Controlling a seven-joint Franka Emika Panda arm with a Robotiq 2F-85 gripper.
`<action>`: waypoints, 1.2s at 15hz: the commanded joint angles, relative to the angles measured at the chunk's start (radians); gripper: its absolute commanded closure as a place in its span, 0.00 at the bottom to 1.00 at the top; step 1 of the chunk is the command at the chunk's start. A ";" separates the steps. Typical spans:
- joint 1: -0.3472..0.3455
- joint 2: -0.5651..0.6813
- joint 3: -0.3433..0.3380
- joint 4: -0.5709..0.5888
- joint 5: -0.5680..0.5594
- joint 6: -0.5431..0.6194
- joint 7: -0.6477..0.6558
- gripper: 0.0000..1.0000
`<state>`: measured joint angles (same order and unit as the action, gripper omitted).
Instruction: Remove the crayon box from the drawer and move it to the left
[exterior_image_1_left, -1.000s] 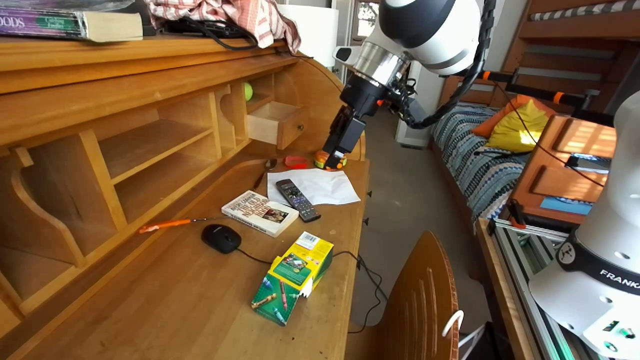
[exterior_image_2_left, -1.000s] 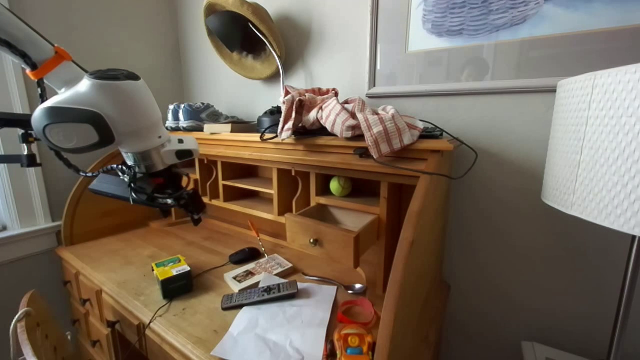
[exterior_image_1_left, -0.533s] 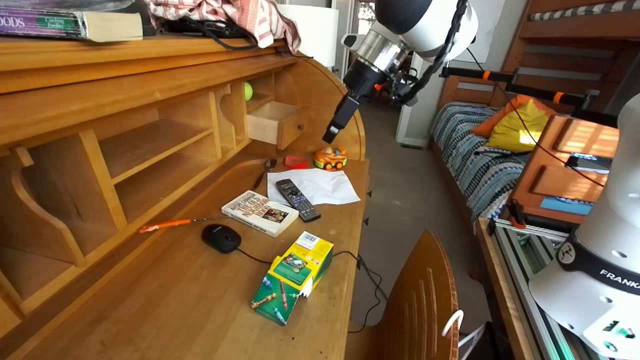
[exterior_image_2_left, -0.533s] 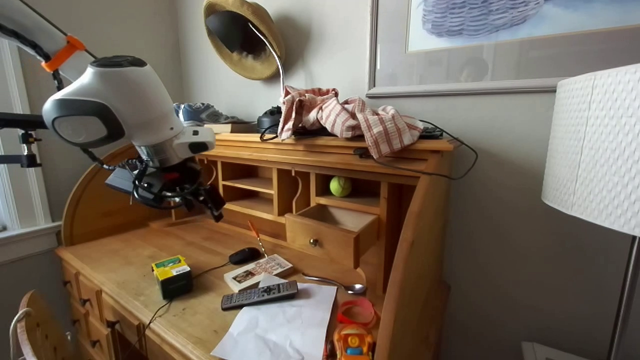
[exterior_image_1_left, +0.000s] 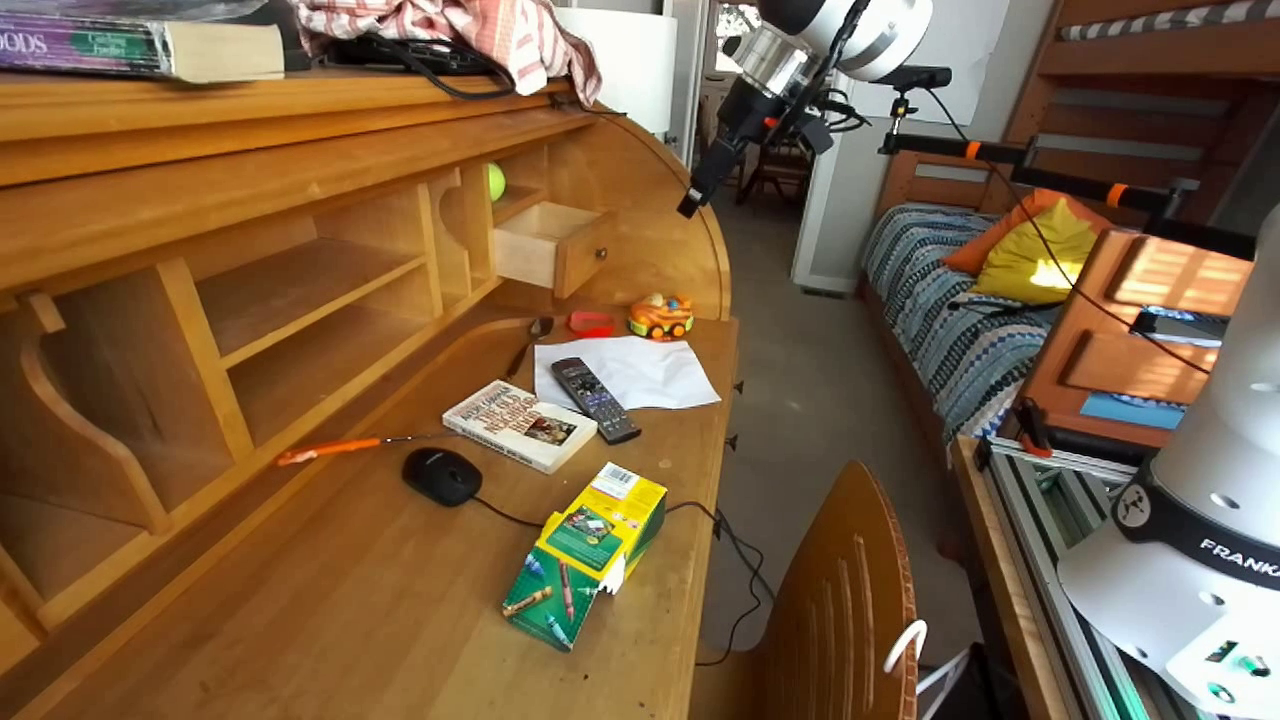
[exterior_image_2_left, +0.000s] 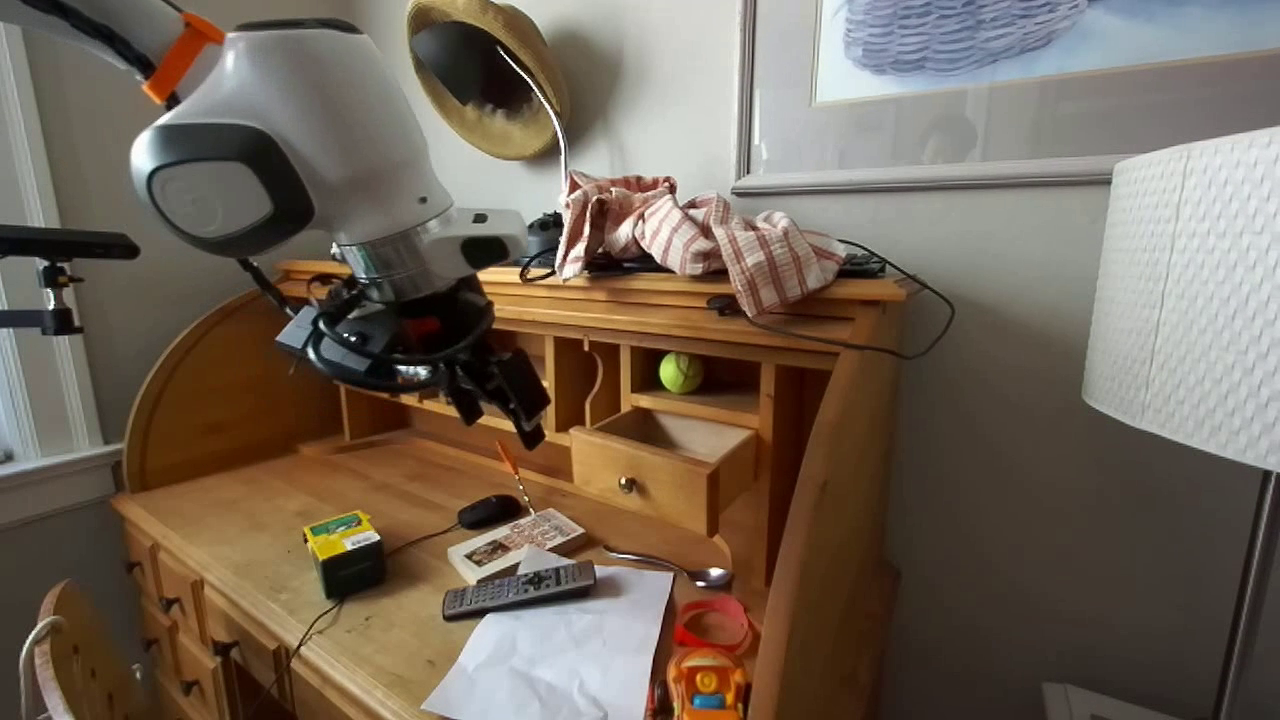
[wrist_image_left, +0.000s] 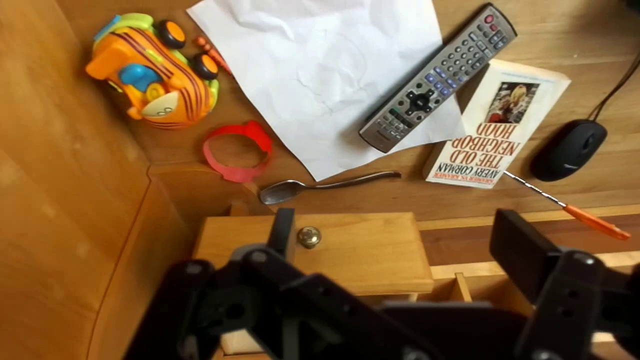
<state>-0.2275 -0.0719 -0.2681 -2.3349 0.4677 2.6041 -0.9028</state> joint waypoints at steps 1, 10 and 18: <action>-0.010 0.138 -0.014 0.147 -0.090 -0.028 0.048 0.00; -0.048 0.406 0.110 0.271 0.286 0.224 -0.102 0.00; -0.088 0.439 0.154 0.328 0.340 0.140 -0.217 0.00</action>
<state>-0.3024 0.3559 -0.1022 -2.0255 0.8443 2.8071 -1.1056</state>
